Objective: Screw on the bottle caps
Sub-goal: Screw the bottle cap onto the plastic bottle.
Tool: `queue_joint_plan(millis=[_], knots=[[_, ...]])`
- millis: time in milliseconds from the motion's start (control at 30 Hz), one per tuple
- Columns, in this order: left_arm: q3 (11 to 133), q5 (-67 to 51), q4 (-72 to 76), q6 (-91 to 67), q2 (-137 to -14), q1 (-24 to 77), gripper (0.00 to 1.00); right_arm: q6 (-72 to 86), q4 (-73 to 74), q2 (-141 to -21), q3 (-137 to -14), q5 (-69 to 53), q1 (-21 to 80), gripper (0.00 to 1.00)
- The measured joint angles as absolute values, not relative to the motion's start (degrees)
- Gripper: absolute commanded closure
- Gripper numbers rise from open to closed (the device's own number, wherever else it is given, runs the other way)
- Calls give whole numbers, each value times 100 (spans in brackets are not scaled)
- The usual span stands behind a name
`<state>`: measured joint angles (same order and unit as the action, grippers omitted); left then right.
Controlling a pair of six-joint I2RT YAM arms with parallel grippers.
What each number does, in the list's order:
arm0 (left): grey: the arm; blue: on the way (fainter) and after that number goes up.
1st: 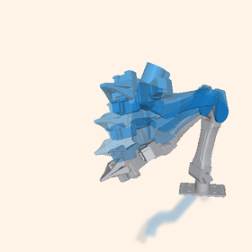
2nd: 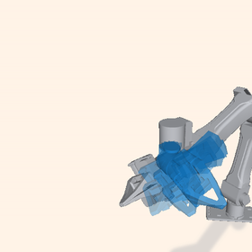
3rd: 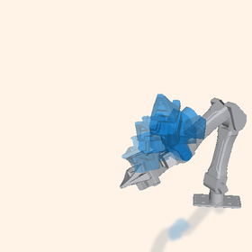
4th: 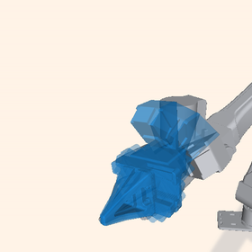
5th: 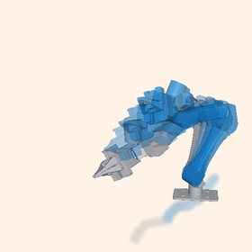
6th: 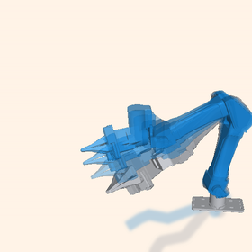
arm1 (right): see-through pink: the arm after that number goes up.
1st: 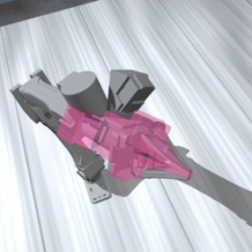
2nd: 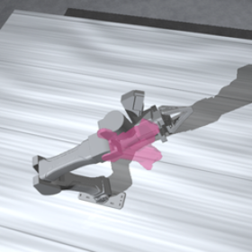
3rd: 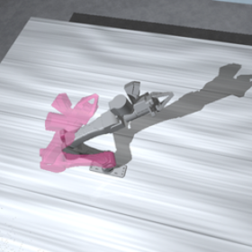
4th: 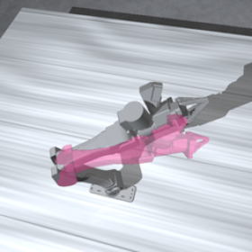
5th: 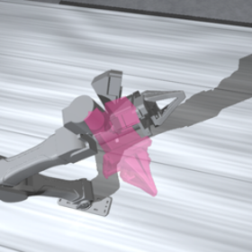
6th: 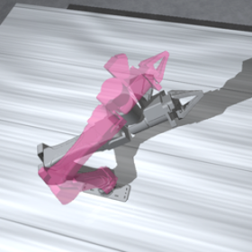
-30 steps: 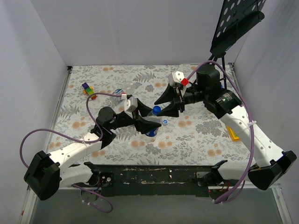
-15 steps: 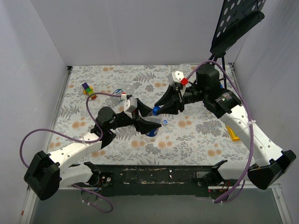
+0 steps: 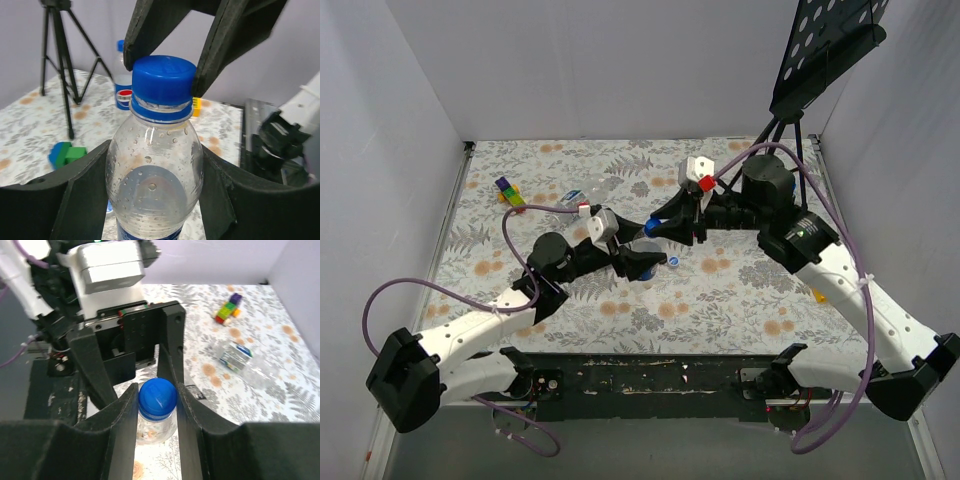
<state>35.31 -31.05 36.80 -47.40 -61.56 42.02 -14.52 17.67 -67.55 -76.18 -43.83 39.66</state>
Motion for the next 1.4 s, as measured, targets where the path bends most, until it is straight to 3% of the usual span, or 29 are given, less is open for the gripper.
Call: queue_joint_plan(millis=[400, 467, 600, 700, 833, 1067, 1233, 1400], knots=[[3520, 1380, 4060, -2945, -6630, 5730, 82, 38, 851, -6265, -6744, 25, 5282, 88], [3520, 1702, 4016, -2851, -6801, 5798, 82, 342, 709, -6208, -6466, 414, 5319, 79], [3520, 1800, 3813, -2936, -6831, 5824, 82, 611, 770, -6191, -6410, 567, 5334, 48], [3538, 1483, 3616, -3179, -6630, 5732, 82, 694, 1107, -6189, -6606, 412, 5343, 35], [3575, 624, 3238, -3605, -6145, 5188, 80, 672, 1671, -6187, -7081, -408, 5052, 29], [3688, -1610, 2689, -4091, -5699, 3977, 78, 281, 1896, -6239, -7695, -2744, 3712, 33], [3691, -3199, 2668, -4292, -5931, 3568, 78, -193, 1774, -6635, -7710, -4305, 3601, 35], [3691, -4309, 2700, -4506, -6246, 3293, 77, -683, 1800, -7133, -7800, -5122, 3601, 35]])
